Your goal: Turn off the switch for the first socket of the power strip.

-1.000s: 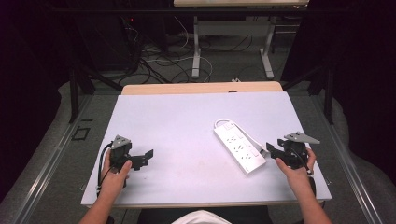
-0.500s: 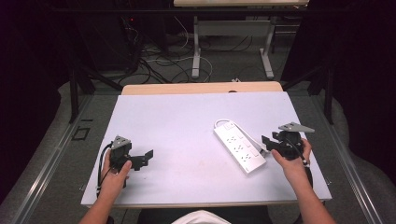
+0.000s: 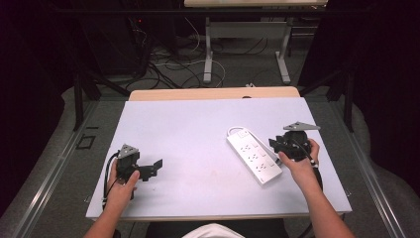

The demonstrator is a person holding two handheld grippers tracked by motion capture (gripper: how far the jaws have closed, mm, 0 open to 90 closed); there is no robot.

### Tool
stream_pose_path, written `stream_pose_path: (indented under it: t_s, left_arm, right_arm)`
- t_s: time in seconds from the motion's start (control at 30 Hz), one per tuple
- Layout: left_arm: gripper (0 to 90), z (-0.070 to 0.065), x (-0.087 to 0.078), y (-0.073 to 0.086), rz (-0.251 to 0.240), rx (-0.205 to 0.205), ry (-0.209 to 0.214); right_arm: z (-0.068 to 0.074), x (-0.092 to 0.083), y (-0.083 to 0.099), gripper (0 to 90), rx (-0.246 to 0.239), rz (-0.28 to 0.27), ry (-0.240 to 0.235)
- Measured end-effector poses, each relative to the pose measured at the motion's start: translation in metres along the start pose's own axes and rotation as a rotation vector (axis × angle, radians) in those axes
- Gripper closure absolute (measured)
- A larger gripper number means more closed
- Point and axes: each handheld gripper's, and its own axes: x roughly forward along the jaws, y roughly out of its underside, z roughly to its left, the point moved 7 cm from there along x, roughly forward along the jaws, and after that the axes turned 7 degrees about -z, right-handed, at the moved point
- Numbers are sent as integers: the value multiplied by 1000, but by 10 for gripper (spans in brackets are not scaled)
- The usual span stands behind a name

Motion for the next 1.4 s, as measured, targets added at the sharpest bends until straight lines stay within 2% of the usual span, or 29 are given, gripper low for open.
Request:
stream_pose_path:
  t_s: [0.13, 0.2, 0.6, 1.17, 1.23, 1.4]
  left_arm:
    - [6, 0, 1, 0, -12, -2, -2]
    - [6, 0, 0, 0, 1, -1, 1]
    - [6, 0, 1, 0, -6, -2, -1]
    - [6, 0, 1, 1, -5, -2, 0]
    - [6, 0, 1, 1, -5, -1, -1]
    - [6, 1, 2, 0, -6, -1, -1]
  right_arm:
    - [3, 5, -3, 699, 2, 9, -9]
    - [5, 7, -5, 712, -2, 15, -10]
    - [12, 21, -12, 782, -4, 34, -36]
    - [14, 39, -18, 874, 2, 36, -50]
    - [13, 43, -17, 900, 8, 52, -50]
    - [10, 50, -14, 900, 18, 70, -52]
